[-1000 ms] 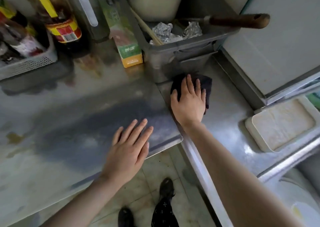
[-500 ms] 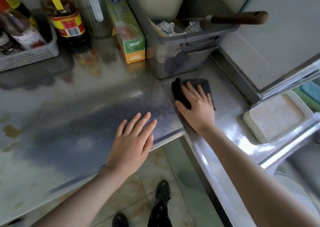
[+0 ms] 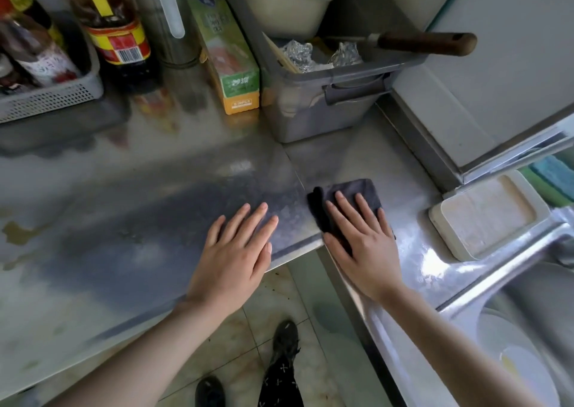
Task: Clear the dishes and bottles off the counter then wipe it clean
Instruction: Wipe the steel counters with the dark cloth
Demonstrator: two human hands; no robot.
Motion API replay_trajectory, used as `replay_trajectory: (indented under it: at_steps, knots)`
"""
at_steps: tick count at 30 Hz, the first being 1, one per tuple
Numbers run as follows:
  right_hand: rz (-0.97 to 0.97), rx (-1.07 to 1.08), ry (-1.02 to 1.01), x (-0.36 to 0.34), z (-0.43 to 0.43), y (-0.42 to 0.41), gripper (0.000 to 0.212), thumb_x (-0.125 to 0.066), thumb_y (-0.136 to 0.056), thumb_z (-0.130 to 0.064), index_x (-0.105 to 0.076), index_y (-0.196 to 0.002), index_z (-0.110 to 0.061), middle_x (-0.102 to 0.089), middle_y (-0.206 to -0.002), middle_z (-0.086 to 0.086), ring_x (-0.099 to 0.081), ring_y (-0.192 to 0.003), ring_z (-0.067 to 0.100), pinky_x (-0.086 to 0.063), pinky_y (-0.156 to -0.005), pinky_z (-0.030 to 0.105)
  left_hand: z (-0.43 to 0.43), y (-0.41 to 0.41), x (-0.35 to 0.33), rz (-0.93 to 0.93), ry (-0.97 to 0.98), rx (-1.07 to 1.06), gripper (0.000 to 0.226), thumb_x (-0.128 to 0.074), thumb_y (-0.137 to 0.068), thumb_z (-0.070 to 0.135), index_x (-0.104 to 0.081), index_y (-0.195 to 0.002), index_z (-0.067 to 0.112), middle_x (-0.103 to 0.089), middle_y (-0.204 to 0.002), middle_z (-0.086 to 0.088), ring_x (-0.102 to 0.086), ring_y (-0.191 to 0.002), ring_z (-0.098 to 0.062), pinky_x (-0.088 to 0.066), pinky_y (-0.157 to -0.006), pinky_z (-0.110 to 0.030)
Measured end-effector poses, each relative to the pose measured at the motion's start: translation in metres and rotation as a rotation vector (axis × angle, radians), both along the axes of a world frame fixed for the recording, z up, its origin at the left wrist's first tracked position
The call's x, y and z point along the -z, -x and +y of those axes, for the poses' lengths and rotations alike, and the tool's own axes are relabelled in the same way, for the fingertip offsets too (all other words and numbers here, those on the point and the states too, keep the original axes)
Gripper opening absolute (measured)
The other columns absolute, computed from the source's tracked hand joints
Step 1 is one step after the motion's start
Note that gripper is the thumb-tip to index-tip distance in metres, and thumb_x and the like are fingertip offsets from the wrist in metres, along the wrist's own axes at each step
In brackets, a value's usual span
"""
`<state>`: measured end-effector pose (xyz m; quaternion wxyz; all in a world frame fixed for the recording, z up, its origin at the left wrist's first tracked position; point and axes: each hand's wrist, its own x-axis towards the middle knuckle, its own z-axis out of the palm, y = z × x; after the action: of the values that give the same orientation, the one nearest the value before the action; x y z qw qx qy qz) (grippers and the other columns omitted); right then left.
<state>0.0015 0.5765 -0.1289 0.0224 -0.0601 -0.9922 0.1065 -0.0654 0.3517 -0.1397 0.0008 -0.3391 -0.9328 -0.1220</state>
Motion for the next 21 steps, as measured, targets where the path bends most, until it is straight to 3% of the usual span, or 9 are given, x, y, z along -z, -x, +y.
replay_trajectory:
  at_steps: [3,8,11,12,13,15,16,18,21]
  knots:
    - [0.007,-0.076,0.007,-0.001,0.035,0.017,0.055,-0.026,-0.095,-0.054,-0.040,-0.141,-0.028,-0.034,-0.149,-0.010,-0.026,-0.141,0.019,-0.021,-0.114,0.045,0.001,0.000,0.000,0.006,0.007,-0.003,0.044,-0.032,-0.095,0.031,-0.049,-0.133,0.020,-0.044,-0.143,-0.001,-0.039,-0.131,-0.023,-0.028,-0.105,-0.045]
    - [0.191,0.372,0.276,-0.001,0.015,0.052,0.037,-0.041,-0.099,-0.025,-0.054,-0.128,-0.004,-0.053,-0.136,0.013,-0.044,-0.130,0.030,-0.032,-0.109,0.038,0.001,-0.001,-0.003,0.004,0.045,-0.016,0.043,-0.033,-0.094,0.031,-0.051,-0.131,0.020,-0.045,-0.142,-0.001,-0.041,-0.130,-0.022,-0.028,-0.104,-0.044]
    - [0.213,0.426,0.574,-0.021,-0.019,0.050,0.020,-0.043,-0.099,-0.022,-0.059,-0.103,-0.009,-0.066,-0.087,0.013,-0.061,-0.085,0.036,-0.041,-0.068,0.030,-0.002,-0.002,-0.013,-0.047,-0.011,-0.043,0.043,-0.034,-0.093,0.034,-0.053,-0.129,0.019,-0.044,-0.143,-0.003,-0.042,-0.130,-0.022,-0.031,-0.105,-0.042]
    - [0.176,0.371,0.643,-0.027,-0.036,0.044,0.017,-0.044,-0.099,-0.023,-0.059,-0.101,-0.014,-0.066,-0.085,0.005,-0.061,-0.083,0.030,-0.041,-0.066,0.027,-0.007,-0.004,-0.019,-0.056,-0.059,-0.051,0.043,-0.037,-0.092,0.036,-0.053,-0.127,0.017,-0.044,-0.143,-0.005,-0.042,-0.129,-0.022,-0.032,-0.104,-0.041]
    - [0.110,0.270,0.639,-0.028,-0.053,0.034,0.021,-0.044,-0.098,-0.027,-0.060,-0.110,-0.018,-0.068,-0.103,0.000,-0.060,-0.101,0.025,-0.042,-0.078,0.024,-0.015,-0.007,-0.024,-0.052,-0.103,-0.052,0.043,-0.041,-0.091,0.038,-0.054,-0.125,0.016,-0.044,-0.142,-0.006,-0.042,-0.129,-0.022,-0.031,-0.104,-0.040]
    - [-0.024,-0.050,0.373,-0.017,-0.085,0.011,0.046,-0.035,-0.097,-0.045,-0.044,-0.138,-0.027,-0.037,-0.145,-0.014,-0.024,-0.140,0.016,-0.018,-0.112,0.030,-0.048,-0.015,-0.030,-0.015,-0.128,-0.048,0.046,-0.046,-0.089,0.043,-0.054,-0.125,0.015,-0.044,-0.142,-0.006,-0.040,-0.129,-0.021,-0.029,-0.104,-0.039]
    - [-0.034,-0.190,0.166,-0.006,-0.088,0.003,0.053,-0.029,-0.095,-0.054,-0.034,-0.144,-0.032,-0.024,-0.150,-0.016,-0.012,-0.143,0.017,-0.008,-0.115,0.036,-0.071,-0.019,-0.030,0.008,-0.112,-0.052,0.049,-0.047,-0.089,0.046,-0.054,-0.126,0.014,-0.043,-0.142,-0.007,-0.040,-0.129,-0.021,-0.028,-0.104,-0.039]
    - [-0.113,-0.299,-0.054,0.002,-0.080,0.008,0.059,-0.021,-0.092,-0.065,-0.021,-0.146,-0.039,-0.017,-0.154,-0.015,-0.007,-0.145,0.020,-0.005,-0.115,0.042,-0.119,-0.021,-0.027,0.052,-0.035,-0.066,0.055,-0.045,-0.088,0.051,-0.054,-0.126,0.012,-0.043,-0.142,-0.009,-0.042,-0.127,-0.023,-0.028,-0.103,-0.041]
    - [-0.170,-0.181,-0.084,-0.006,-0.082,0.022,0.063,-0.010,-0.087,-0.072,-0.007,-0.144,-0.046,-0.003,-0.155,-0.017,0.008,-0.145,0.019,0.004,-0.116,0.044,-0.169,-0.018,-0.018,0.053,0.058,-0.063,0.060,-0.047,-0.086,0.056,-0.056,-0.122,0.009,-0.048,-0.137,-0.012,-0.048,-0.120,-0.027,-0.034,-0.099,-0.041]
